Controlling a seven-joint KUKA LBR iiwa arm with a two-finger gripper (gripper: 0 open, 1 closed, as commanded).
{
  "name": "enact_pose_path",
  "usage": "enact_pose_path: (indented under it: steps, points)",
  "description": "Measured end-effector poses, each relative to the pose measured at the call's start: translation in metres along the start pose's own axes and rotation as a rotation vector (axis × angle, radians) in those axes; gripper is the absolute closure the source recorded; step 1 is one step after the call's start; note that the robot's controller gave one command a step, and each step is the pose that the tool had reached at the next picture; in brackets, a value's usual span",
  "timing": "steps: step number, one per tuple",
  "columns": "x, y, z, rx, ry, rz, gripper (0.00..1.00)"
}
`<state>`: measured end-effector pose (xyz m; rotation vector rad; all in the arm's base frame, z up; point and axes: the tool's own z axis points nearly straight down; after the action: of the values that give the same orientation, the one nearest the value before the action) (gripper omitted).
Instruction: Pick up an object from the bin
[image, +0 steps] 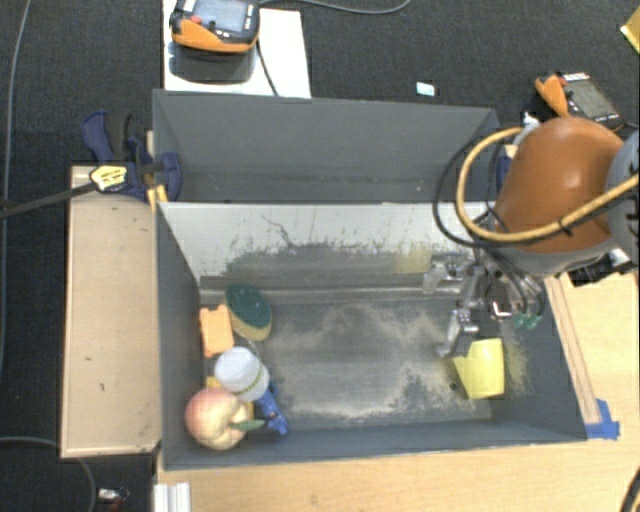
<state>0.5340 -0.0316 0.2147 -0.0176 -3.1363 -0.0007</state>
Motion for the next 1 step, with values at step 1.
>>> enact_pose_path:
  steps: [1]
  points:
    - [-0.0015,0.0001,-0.0045,0.0,-0.008,-0.001,0.0]
